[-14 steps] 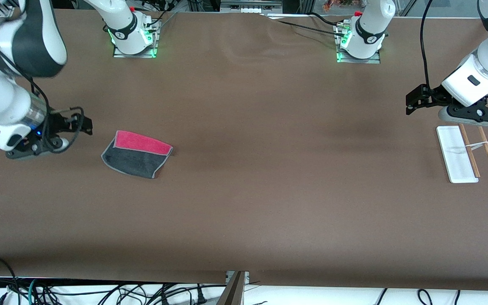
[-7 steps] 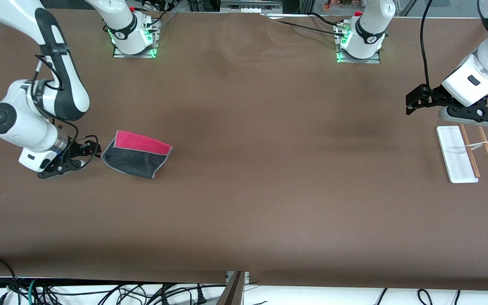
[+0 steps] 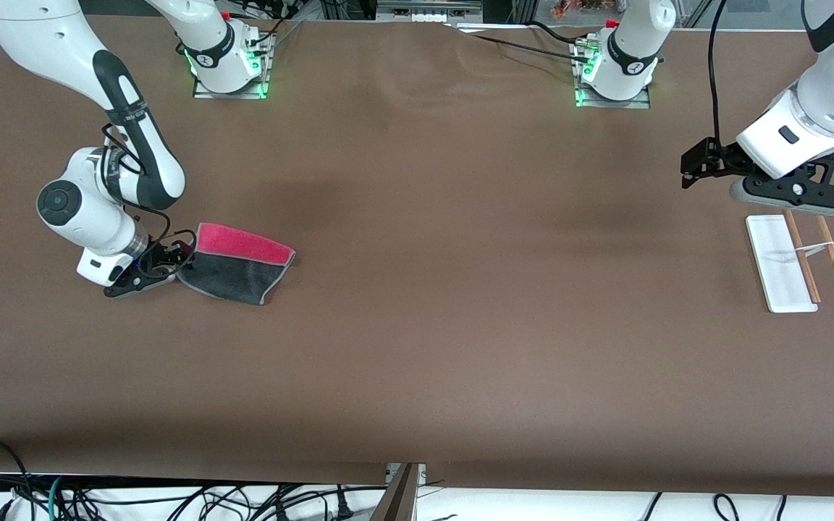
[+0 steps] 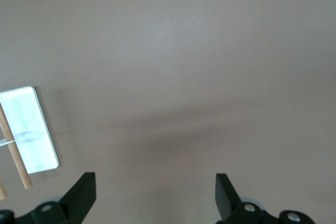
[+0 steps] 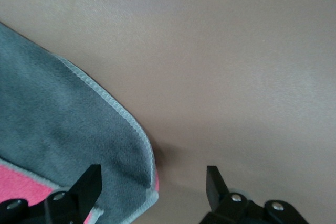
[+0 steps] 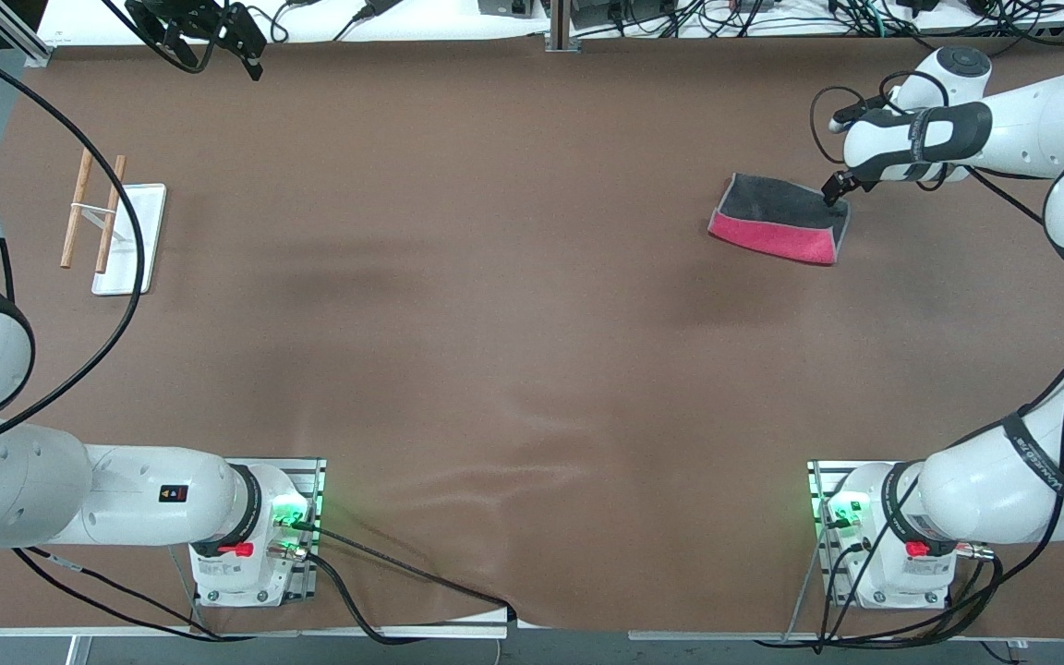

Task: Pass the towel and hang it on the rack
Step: 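Reach the right gripper down to the grey-pink towel and grasp its corner, then lift the towel with the right gripper toward the table middle, then grasp the hanging towel with the left gripper while the right gripper holds it, then open the right gripper while the left gripper carries the towel toward the rack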

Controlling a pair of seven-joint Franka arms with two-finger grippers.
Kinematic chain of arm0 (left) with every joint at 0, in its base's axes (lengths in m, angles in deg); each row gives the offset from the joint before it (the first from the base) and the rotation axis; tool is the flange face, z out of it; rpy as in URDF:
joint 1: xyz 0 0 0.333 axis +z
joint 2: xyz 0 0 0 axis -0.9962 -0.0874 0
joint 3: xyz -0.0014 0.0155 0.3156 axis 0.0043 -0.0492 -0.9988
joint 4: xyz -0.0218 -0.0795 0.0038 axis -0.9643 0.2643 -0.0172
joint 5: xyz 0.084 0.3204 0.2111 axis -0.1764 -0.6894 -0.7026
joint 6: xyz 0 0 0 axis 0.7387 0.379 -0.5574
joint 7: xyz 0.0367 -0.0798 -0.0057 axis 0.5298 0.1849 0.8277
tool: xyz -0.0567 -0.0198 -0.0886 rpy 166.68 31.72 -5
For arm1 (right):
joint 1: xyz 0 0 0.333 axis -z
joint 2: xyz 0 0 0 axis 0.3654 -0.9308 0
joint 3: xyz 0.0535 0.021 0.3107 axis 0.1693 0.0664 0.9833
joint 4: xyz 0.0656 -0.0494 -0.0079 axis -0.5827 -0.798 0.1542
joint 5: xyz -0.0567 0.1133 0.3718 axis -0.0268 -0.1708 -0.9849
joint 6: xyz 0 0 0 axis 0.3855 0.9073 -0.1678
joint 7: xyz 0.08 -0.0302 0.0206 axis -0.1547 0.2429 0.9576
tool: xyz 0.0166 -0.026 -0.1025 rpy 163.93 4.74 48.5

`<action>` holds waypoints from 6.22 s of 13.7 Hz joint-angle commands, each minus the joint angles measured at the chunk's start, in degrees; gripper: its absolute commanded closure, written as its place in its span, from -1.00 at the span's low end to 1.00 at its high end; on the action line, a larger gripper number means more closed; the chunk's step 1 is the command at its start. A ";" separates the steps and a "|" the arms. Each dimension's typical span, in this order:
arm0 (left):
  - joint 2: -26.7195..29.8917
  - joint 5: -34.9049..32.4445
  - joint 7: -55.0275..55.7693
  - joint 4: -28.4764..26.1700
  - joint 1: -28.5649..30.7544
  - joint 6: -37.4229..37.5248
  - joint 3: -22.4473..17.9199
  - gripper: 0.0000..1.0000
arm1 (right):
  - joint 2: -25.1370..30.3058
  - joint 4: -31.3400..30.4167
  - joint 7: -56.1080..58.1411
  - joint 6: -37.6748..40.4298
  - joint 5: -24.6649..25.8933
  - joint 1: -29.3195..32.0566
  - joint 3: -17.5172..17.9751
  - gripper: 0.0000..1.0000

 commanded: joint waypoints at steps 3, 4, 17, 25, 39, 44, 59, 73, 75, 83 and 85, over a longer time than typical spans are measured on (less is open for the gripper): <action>-0.68 -0.83 -0.22 0.19 -0.01 3.43 2.10 -1.00 | -1.65 -0.94 2.08 -3.20 -1.29 0.82 0.71 -0.36; -1.38 -0.23 -0.32 0.19 -0.10 4.31 2.63 -1.00 | -2.09 -0.95 2.08 -3.38 -1.29 0.82 0.79 -0.22; -5.43 -2.07 0.30 9.94 -0.10 7.40 2.98 -1.00 | 1.94 4.83 1.12 9.41 -4.72 0.47 2.19 1.00; -0.33 2.42 0.91 6.78 0.87 1.69 4.48 -1.00 | 2.83 28.20 -15.55 41.84 -5.60 -1.37 6.33 1.00; -6.83 12.67 -1.97 6.96 1.75 5.38 4.65 -1.00 | -0.50 54.49 -71.61 60.61 -18.86 -21.32 9.58 1.00; -13.41 16.12 -13.39 6.70 1.57 -0.68 7.98 -1.00 | -1.91 56.89 -88.07 51.66 -27.56 -26.15 9.67 1.00; -16.76 36.25 -54.50 -5.70 2.98 -23.35 20.91 -1.00 | -2.71 56.89 -106.64 36.17 -30.39 -33.11 9.67 1.00; -21.24 47.59 -74.49 -6.23 3.51 -28.11 21.00 -0.75 | -2.71 56.89 -106.64 36.08 -30.30 -33.11 9.67 1.00; -21.34 49.96 -75.55 -6.22 2.54 -28.73 21.00 -0.43 | -2.71 56.89 -106.64 36.08 -30.30 -33.11 9.67 1.00; -21.43 49.97 -77.92 -6.22 2.19 -28.99 21.00 1.00 | -2.71 56.89 -106.64 36.08 -30.30 -33.11 9.67 1.00; -21.17 49.35 -77.92 -6.22 2.80 -28.56 20.91 1.00 | -2.71 56.89 -106.64 36.08 -30.30 -33.11 9.67 1.00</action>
